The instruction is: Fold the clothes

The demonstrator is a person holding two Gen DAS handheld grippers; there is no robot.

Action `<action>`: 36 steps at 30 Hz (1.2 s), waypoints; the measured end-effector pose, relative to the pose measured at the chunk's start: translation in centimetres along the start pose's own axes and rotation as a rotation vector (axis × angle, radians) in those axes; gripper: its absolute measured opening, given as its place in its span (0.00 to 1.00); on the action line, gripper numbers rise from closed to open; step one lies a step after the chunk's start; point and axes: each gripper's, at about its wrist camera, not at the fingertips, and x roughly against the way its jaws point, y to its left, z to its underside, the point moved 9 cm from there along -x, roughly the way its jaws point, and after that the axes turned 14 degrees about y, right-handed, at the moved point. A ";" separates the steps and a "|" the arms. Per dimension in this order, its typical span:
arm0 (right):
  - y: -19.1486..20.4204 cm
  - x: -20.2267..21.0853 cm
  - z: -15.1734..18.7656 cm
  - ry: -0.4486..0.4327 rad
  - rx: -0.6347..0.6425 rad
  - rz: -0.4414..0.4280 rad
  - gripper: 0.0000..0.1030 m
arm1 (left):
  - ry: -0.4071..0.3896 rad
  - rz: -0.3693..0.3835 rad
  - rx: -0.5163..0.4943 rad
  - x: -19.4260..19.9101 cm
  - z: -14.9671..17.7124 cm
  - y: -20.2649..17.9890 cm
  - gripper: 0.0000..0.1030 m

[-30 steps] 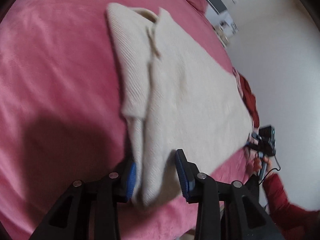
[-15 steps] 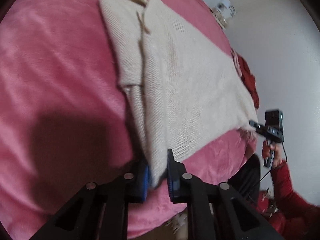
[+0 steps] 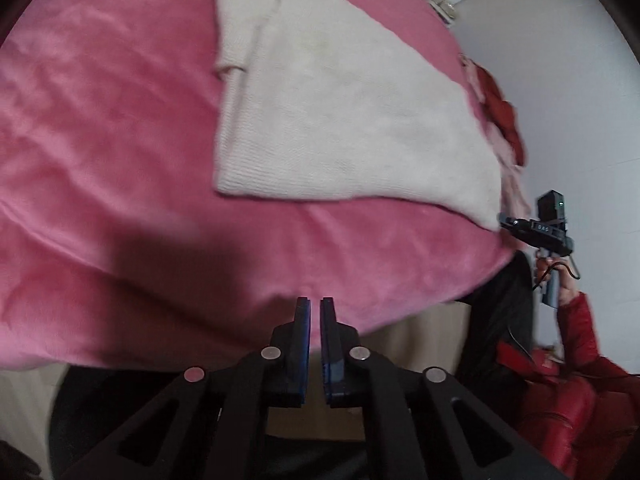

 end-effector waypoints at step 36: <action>0.8 6.8 -15.6 -0.654 0.156 0.254 0.56 | -0.553 -0.156 0.059 1.1 -9.0 3.1 0.20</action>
